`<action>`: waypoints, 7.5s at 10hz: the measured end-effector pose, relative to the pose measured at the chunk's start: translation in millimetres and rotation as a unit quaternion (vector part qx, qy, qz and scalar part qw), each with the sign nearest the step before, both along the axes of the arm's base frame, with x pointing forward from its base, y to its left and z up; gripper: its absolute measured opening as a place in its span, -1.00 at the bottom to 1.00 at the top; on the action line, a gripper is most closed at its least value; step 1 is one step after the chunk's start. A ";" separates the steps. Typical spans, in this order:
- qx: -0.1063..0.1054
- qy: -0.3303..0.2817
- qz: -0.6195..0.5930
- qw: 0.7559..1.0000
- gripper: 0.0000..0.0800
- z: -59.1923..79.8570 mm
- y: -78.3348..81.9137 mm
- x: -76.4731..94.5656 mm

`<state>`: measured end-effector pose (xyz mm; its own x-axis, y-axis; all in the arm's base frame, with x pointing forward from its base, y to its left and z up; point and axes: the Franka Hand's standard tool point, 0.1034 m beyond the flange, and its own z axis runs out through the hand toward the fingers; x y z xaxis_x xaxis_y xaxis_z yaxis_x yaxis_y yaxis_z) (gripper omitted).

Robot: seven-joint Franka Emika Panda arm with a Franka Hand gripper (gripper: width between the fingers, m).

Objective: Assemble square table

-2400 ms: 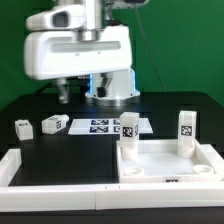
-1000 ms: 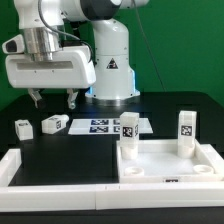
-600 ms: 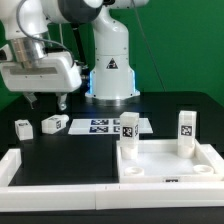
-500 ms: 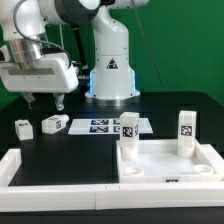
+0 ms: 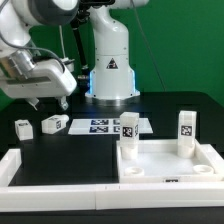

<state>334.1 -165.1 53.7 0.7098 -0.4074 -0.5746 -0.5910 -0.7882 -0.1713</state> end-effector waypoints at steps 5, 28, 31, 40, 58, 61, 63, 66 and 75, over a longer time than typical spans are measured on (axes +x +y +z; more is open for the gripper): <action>0.075 0.120 0.019 0.990 0.62 -13.9 -8.2 -15.8; 0.081 0.161 0.024 0.983 -0.29 -42.4 -2.5 -34.4; 0.110 0.139 0.038 0.983 -0.29 30.1 9.2 -6.8; -0.006 -0.027 0.053 0.998 -0.29 112.1 33.6 107.0; -0.246 -0.380 -0.050 0.890 -0.28 119.0 214.1 264.9; -0.262 -0.347 0.067 0.898 -0.28 89.3 260.6 265.8; -0.259 -0.345 0.060 0.900 -0.28 88.6 261.4 265.8; -0.259 -0.347 0.063 0.899 -0.28 86.4 263.5 264.9; -0.268 -0.437 0.121 0.850 -0.28 55.5 288.8 267.9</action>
Offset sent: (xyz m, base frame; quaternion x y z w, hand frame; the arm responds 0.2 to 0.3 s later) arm 0.0000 0.0000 0.0000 0.0000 -0.1296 0.0000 0.9916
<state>601.9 123.7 109.2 0.8703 -0.2247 0.4383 -0.2316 -0.9721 -0.0385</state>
